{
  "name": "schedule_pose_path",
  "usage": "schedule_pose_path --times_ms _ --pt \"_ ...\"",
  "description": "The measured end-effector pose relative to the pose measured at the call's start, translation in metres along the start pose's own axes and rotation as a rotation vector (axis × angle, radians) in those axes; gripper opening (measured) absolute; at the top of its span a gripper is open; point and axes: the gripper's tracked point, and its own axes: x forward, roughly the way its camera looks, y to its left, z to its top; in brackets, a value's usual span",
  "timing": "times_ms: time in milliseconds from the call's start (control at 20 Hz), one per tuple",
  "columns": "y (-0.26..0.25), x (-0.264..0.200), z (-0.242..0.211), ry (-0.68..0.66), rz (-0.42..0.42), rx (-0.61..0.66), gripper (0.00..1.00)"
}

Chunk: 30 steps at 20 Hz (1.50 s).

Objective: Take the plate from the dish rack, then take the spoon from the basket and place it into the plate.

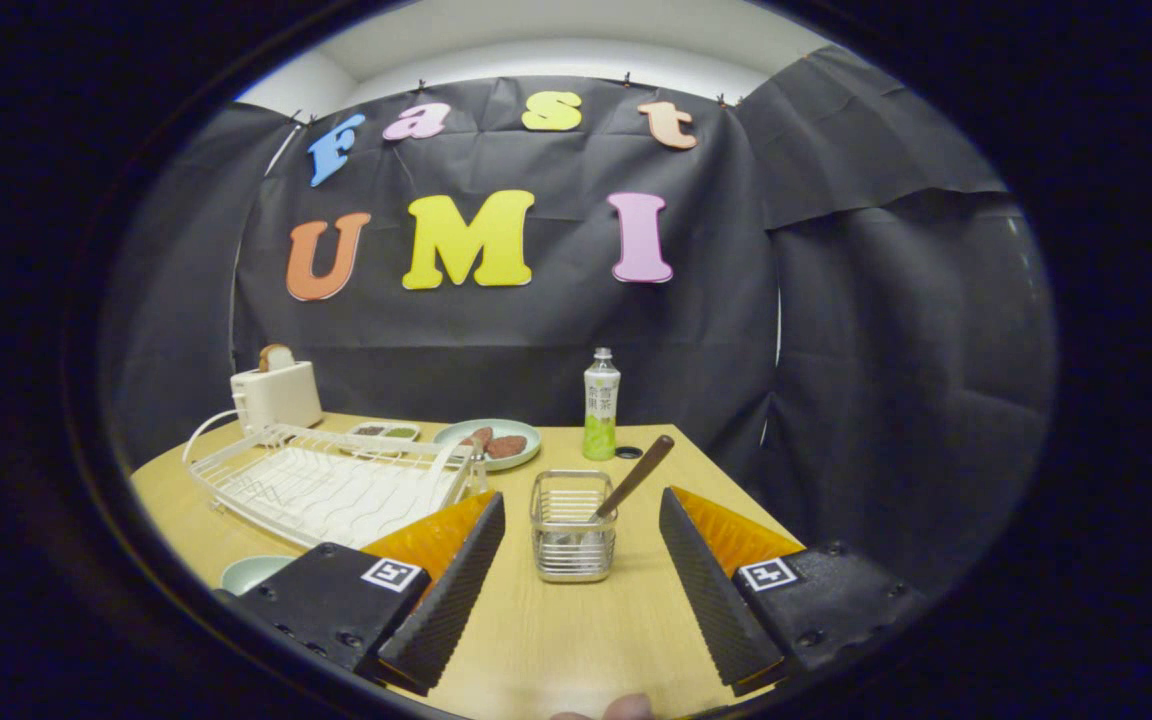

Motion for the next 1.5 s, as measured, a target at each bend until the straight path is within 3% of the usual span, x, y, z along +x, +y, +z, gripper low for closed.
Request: schedule_pose_path --times_ms 550,750,1000,1150,1500 --pt "-0.024 0.093 -0.001 0.081 0.004 0.091 0.97" --pt "-0.023 0.098 0.003 0.08 0.011 0.109 0.79" --pt "-0.015 0.088 0.016 0.051 0.024 0.099 0.49" --pt "-0.005 0.086 0.024 0.041 0.051 0.096 0.25" --pt "0.0 0.062 0.063 -0.058 0.037 0.039 0.15"
